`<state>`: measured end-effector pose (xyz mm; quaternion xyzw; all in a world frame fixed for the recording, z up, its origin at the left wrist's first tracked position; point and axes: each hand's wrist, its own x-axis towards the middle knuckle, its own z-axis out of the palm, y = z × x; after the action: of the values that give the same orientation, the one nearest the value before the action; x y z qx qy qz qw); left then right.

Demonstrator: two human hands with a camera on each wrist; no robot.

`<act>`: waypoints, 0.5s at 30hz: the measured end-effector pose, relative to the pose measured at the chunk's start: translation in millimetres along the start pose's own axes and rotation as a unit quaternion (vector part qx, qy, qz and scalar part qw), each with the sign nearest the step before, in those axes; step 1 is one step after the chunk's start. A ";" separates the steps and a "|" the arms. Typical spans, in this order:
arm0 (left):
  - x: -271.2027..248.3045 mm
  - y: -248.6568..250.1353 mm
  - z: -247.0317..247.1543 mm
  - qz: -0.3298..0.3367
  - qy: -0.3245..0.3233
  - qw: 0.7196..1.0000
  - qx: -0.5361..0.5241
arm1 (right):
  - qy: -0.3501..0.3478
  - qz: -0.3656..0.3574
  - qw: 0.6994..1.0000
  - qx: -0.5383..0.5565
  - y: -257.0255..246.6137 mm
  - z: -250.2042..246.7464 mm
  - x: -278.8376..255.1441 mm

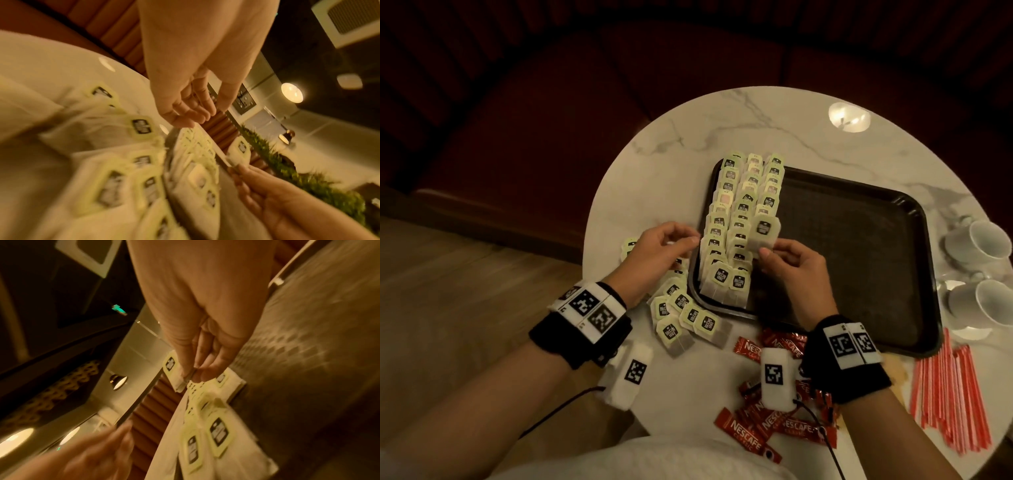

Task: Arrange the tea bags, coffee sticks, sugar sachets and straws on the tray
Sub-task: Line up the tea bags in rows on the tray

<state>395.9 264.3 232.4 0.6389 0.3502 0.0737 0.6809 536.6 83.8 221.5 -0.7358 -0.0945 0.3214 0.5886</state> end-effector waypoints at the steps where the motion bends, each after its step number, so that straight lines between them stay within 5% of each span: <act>1: -2.3 -6.2 -2.9 -0.002 -0.005 0.999 0.035 | 0.017 0.011 1.000 0.003 4.0 -4.9 2.3; 10: -24.3 -29.9 -9.5 0.028 -0.100 0.943 0.317 | 0.042 0.058 0.995 -0.070 27.2 -20.8 19.2; 15: -30.3 -40.0 -10.5 0.056 -0.113 0.921 0.368 | 0.046 0.057 0.988 -0.132 35.0 -18.0 24.6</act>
<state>353.5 249.4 207.8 0.8675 0.2366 -0.0950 0.4272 557.8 71.9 181.9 -0.8253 -0.0668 0.3055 0.4702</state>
